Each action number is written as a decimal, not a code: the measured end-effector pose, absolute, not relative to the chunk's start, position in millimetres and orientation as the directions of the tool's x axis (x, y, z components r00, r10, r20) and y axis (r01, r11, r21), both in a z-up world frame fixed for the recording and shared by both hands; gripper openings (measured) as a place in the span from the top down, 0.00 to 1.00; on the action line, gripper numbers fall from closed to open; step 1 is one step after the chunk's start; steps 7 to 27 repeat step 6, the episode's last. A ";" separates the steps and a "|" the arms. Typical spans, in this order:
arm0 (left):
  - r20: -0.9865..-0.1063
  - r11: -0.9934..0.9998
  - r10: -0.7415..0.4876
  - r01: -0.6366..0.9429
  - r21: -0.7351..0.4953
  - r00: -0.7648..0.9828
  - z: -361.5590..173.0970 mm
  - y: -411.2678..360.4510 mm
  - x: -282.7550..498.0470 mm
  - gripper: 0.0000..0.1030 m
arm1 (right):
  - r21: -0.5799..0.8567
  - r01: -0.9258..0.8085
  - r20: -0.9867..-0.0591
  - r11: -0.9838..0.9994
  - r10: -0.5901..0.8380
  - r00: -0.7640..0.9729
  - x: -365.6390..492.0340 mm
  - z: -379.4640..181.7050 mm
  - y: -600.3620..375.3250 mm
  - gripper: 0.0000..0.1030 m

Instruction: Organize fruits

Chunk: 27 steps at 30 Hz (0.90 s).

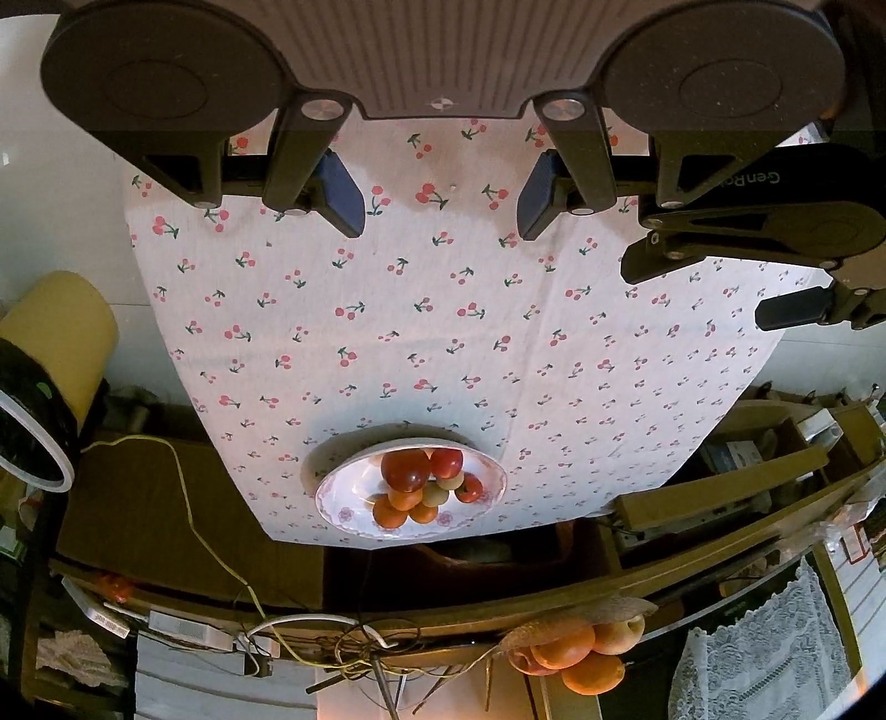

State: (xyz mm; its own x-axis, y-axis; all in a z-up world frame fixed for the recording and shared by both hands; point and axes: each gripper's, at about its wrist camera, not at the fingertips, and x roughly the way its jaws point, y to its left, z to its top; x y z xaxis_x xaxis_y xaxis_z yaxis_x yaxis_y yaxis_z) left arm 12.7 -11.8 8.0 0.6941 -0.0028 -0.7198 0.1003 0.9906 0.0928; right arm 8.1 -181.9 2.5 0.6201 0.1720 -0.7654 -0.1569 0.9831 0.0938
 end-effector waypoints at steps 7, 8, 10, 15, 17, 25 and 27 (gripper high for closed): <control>-0.720 0.991 -0.003 0.096 0.089 0.694 9.3 -11.3 10.3 0.00 | 0.095 -0.158 -0.764 0.983 0.174 0.621 5.5 2.9 -181.3 0.39; -0.720 0.991 -0.003 0.096 0.089 0.694 9.3 -11.3 10.3 0.00 | 0.095 -0.158 -0.764 0.983 0.174 0.621 5.5 2.9 -181.3 0.39; -0.720 0.991 -0.003 0.096 0.089 0.694 9.3 -11.3 10.3 0.00 | 0.095 -0.158 -0.764 0.983 0.174 0.621 5.5 2.9 -181.3 0.39; -0.720 0.991 -0.003 0.096 0.089 0.694 9.3 -11.3 10.3 0.00 | 0.095 -0.158 -0.764 0.983 0.174 0.621 5.5 2.9 -181.3 0.39; -0.720 0.991 -0.003 0.096 0.089 0.694 9.3 -11.3 10.3 0.00 | 0.095 -0.158 -0.764 0.983 0.174 0.621 5.5 2.9 -181.3 0.39; -0.720 0.991 -0.003 0.096 0.089 0.694 9.3 -11.3 10.3 0.00 | 0.095 -0.158 -0.764 0.983 0.174 0.621 5.5 2.9 -181.3 0.39; -0.720 0.991 -0.003 0.096 0.089 0.694 9.3 -11.3 10.3 0.00 | 0.095 -0.158 -0.764 0.983 0.174 0.621 5.5 2.9 -181.3 0.39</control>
